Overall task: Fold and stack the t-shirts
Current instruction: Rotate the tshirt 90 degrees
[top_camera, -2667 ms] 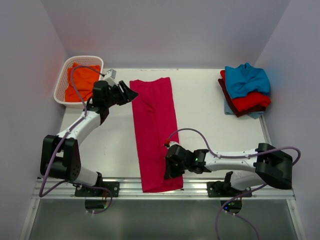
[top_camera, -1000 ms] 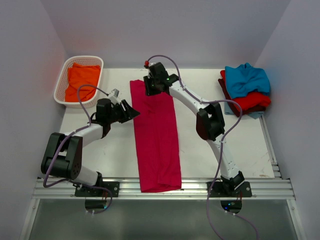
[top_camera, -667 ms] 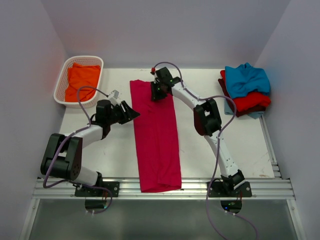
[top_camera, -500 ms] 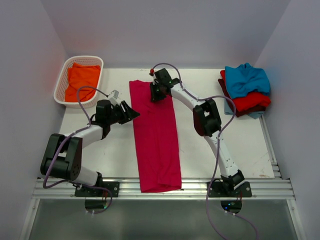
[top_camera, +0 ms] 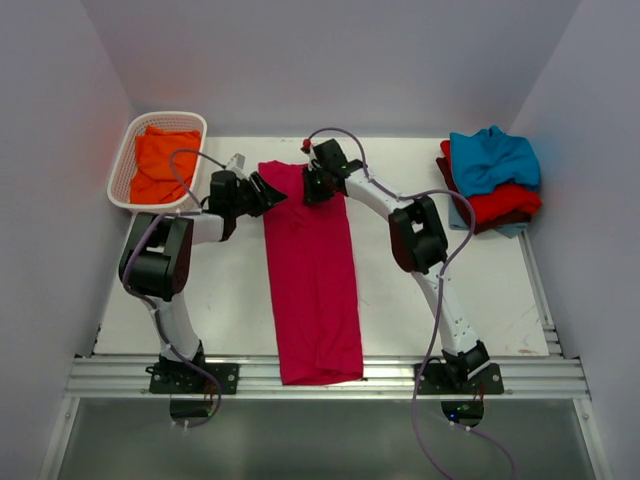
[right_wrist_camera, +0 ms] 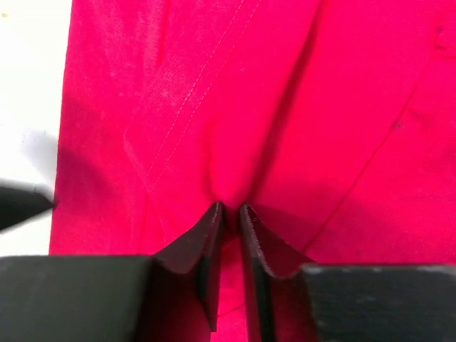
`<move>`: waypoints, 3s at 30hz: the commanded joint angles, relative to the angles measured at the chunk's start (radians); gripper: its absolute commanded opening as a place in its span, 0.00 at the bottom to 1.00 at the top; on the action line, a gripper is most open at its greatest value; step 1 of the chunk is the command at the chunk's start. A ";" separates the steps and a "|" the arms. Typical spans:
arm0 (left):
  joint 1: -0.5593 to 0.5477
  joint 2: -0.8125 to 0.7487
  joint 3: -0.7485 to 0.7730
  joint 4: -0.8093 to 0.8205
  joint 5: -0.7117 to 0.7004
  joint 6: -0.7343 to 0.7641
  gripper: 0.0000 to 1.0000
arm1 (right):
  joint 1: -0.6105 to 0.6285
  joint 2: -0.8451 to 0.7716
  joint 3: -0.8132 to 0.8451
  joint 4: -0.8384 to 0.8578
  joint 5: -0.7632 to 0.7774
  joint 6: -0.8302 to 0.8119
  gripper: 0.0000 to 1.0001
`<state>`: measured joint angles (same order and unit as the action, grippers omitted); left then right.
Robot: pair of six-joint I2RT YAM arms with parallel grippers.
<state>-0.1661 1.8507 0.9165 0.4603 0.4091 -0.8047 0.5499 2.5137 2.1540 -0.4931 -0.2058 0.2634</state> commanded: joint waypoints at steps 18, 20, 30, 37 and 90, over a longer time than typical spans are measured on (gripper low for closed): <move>-0.007 0.251 0.322 -0.161 -0.087 0.019 0.44 | -0.061 -0.026 -0.109 0.019 -0.055 0.062 0.00; -0.012 0.257 0.312 -0.149 -0.064 0.022 0.44 | -0.064 -0.026 -0.115 0.030 -0.058 0.066 0.00; -0.042 0.277 0.181 0.153 0.063 -0.037 0.43 | -0.076 -0.027 -0.132 0.044 -0.070 0.073 0.00; -0.046 0.282 0.142 0.281 0.125 -0.079 0.41 | -0.080 -0.027 -0.137 0.047 -0.072 0.074 0.00; -0.065 0.243 0.246 0.074 0.031 0.002 0.36 | -0.110 -0.038 -0.157 0.062 -0.090 0.076 0.00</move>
<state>-0.2279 2.0804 1.1091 0.5385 0.4797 -0.8272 0.4625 2.4821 2.0357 -0.3775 -0.3538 0.3584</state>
